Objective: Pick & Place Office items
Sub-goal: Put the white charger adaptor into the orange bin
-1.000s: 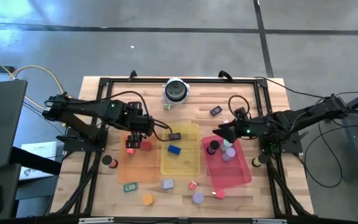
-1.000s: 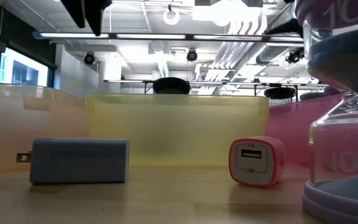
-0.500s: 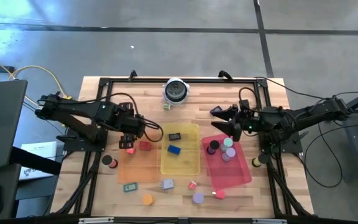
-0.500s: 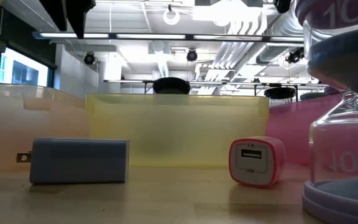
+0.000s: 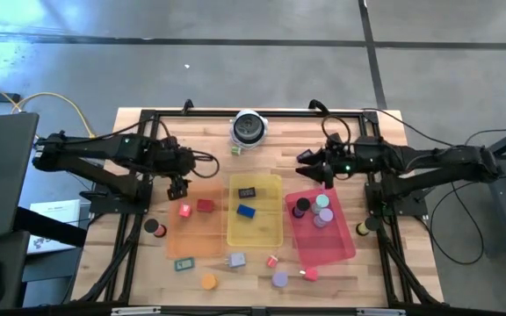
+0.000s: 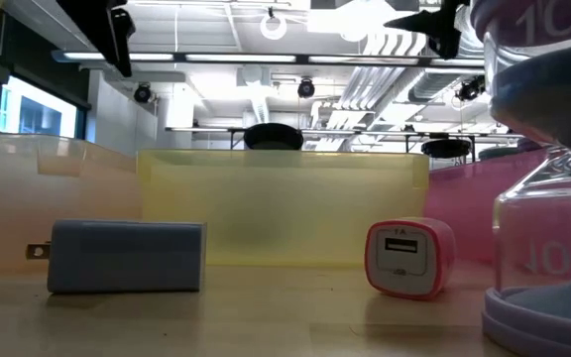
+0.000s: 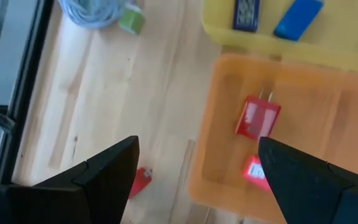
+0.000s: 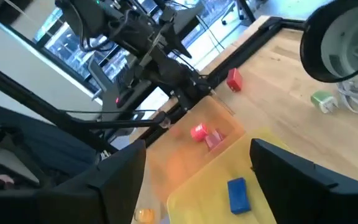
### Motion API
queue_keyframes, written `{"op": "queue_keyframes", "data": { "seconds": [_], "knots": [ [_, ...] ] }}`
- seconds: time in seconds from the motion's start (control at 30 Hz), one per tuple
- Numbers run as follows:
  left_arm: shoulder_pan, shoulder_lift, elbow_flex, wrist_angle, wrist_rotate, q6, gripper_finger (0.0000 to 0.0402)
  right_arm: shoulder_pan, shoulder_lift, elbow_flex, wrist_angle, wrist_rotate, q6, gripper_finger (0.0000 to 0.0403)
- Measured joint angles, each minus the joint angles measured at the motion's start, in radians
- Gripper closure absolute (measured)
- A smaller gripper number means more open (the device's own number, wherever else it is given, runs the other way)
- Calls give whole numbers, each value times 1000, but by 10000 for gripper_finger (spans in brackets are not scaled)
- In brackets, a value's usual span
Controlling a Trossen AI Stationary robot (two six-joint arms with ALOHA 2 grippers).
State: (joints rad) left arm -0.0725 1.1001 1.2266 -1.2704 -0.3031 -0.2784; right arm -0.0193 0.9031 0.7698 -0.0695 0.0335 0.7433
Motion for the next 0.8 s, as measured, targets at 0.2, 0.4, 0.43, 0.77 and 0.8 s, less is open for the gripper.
{"op": "queue_keyframes", "data": {
  "seconds": [0.2, 0.4, 0.43, 0.77, 0.8],
  "knots": [
    [33, -9, 0, 66, -3, 20, 79, -83, 3, 121, -128, -87, -140, 129],
    [45, -9, 0, 87, -3, 12, 79, -86, 55, 323, -456, 62, -249, 129],
    [45, -9, 0, 88, -3, 9, 79, -86, 68, 354, -525, 93, -241, 129],
    [46, -9, 0, 148, -67, 9, 79, -124, 239, 426, -1023, 218, 47, 129],
    [46, -9, 0, 160, -70, 23, 79, -133, 264, 426, -1063, 217, 76, 129]
  ]
}}
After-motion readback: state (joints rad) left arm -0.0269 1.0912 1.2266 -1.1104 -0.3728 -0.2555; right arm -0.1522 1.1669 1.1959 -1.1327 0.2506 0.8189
